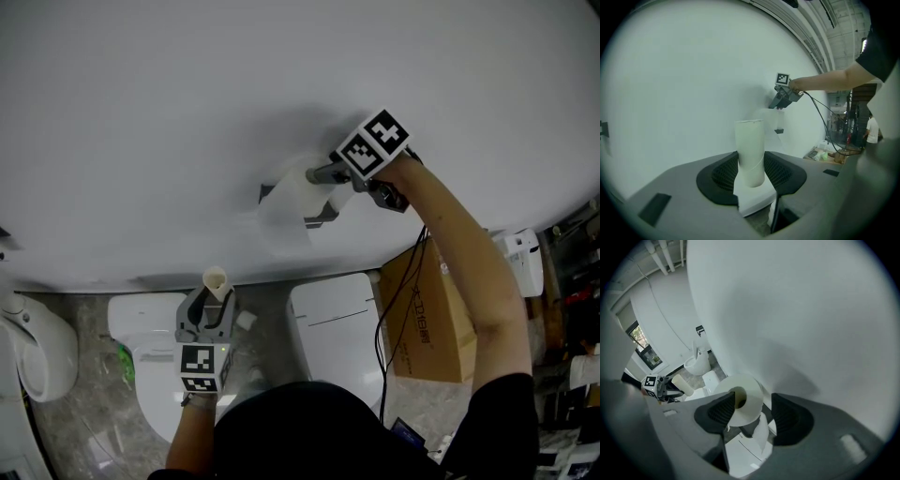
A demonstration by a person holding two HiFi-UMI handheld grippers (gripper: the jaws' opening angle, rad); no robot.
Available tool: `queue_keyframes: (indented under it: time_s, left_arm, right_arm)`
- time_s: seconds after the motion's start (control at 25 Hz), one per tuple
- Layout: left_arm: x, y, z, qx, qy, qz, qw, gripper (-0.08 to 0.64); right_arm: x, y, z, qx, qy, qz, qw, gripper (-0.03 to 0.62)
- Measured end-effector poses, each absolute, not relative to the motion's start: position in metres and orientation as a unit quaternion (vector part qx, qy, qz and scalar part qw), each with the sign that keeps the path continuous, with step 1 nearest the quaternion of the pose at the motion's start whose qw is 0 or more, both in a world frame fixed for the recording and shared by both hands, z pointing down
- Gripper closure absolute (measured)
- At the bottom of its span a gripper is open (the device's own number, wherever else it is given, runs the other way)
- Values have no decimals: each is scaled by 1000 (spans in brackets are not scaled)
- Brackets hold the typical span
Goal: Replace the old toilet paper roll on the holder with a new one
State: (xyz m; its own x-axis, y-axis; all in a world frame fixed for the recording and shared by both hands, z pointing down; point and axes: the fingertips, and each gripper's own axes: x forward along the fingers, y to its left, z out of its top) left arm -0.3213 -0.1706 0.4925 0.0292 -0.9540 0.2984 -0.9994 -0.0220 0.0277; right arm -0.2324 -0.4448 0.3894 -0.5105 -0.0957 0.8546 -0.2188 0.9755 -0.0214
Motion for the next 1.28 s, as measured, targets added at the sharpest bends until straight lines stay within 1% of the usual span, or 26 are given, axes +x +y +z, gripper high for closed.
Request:
queue_keyframes:
  time_s: [0.32,0.68,0.76,1.0,1.12,1.2,1.28]
  left_arm:
    - [-308,-177,488,715,-683,104,106,376]
    - [-296,-174,478,713,-683,115,109,376]
    - [-294,-174,474,715,-682,117,103,376]
    - [-292,-167,465,707,-692,114,90,376]
    - [-288,-160,462,705,-695,112,86,376]
    - [-283,-155,460,704,-696,115,82,376]
    - [-276,-150,456,705,-695,116,79,376]
  right_arm:
    - [-228,-449,360,106,-892,60,436,350]
    - [-214,-428,327,122,-939,73,313,354]
    - [-207,-419,326,127,-947,76,284,383]
    - [-179,-385,333,135,-963,92,213,425]
    - [-161,-365,339,146,-968,97,179,457]
    - [-148,-354,340,158,-970,102,151,504]
    - [-134,-342,341,175,-971,104,124,573]
